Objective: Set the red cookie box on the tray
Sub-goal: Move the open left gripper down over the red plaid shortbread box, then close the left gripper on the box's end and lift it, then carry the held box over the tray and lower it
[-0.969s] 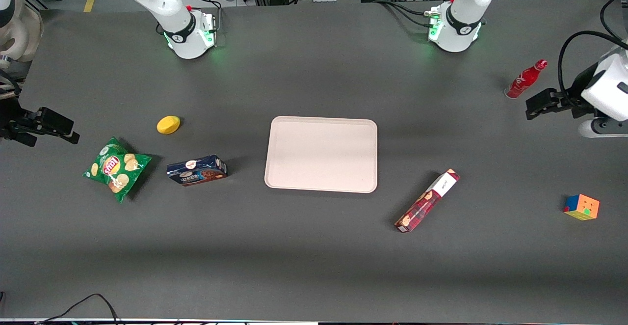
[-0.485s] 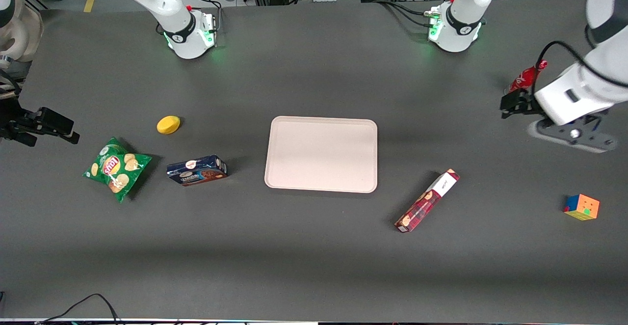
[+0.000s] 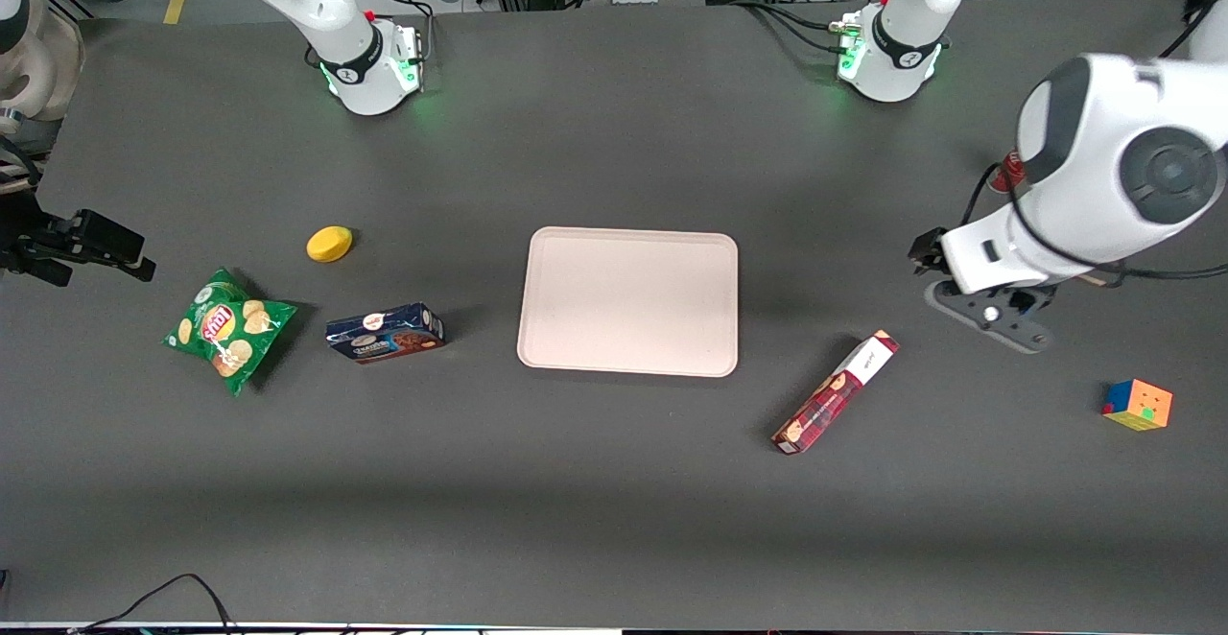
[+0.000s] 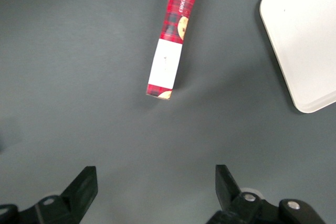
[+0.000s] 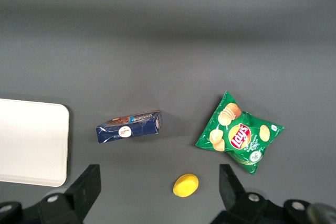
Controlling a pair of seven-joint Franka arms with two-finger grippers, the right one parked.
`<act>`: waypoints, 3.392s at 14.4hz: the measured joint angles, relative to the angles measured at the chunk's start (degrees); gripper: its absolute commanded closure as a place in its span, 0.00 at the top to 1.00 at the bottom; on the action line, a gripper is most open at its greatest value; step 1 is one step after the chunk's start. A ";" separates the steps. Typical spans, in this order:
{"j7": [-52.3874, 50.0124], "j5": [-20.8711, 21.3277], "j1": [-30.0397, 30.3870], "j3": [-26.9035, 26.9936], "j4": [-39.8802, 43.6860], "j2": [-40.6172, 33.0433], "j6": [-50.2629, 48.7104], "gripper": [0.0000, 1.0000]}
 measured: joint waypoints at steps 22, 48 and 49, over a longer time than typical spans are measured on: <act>0.09 -1.41 -4.37 -0.44 -1.27 23.47 35.35 0.47; -29.87 -10.43 -14.25 2.14 16.22 15.47 2.80 0.00; -34.96 -10.42 -16.05 1.97 16.22 15.46 2.80 0.00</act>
